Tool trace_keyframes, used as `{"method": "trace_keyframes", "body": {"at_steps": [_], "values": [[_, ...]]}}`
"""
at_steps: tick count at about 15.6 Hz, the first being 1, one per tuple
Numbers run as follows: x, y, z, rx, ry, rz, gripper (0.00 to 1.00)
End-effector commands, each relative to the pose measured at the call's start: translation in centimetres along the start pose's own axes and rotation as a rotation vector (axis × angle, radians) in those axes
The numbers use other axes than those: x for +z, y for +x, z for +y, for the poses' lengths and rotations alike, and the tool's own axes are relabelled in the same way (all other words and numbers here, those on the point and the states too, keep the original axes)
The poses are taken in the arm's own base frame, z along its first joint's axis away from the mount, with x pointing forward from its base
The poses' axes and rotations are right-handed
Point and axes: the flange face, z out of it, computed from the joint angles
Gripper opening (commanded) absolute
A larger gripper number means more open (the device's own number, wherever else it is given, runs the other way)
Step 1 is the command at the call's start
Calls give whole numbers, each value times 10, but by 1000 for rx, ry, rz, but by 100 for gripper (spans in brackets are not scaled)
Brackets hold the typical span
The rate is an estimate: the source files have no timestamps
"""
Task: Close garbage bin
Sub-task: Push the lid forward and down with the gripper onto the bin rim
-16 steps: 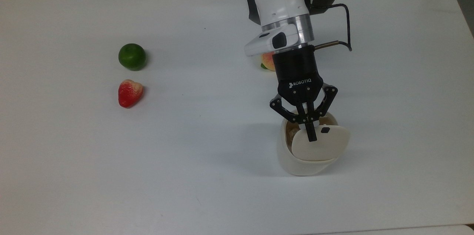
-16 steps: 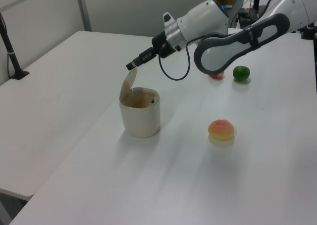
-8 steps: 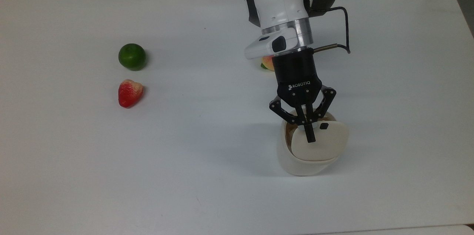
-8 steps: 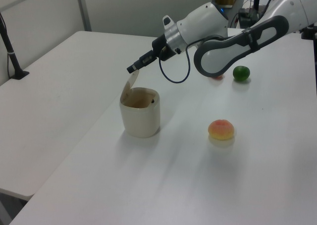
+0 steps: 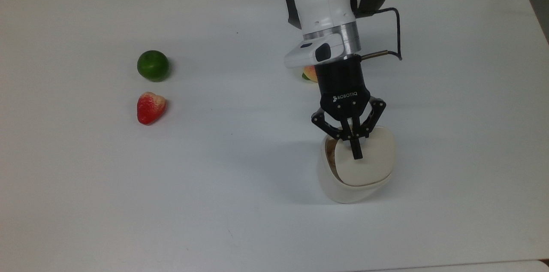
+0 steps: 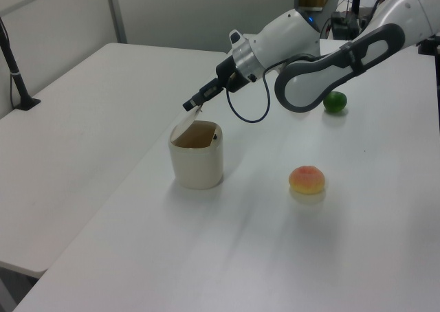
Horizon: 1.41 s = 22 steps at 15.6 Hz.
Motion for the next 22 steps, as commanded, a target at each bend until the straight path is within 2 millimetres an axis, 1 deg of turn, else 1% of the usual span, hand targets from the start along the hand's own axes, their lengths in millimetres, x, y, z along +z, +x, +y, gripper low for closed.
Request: {"method": "trace_keyframes", "body": {"at_steps": [1,3,7,10,14,22], "values": [[-19,-16,-10,9,4,-59,1],[-21,-16,-12,8,3,-83,1],[-24,-15,-7,11,-14,-164,1],[-22,-21,-3,14,-26,-226,1],[-20,-25,2,16,-35,-254,1],[-14,-38,3,9,-38,-280,1]]}}
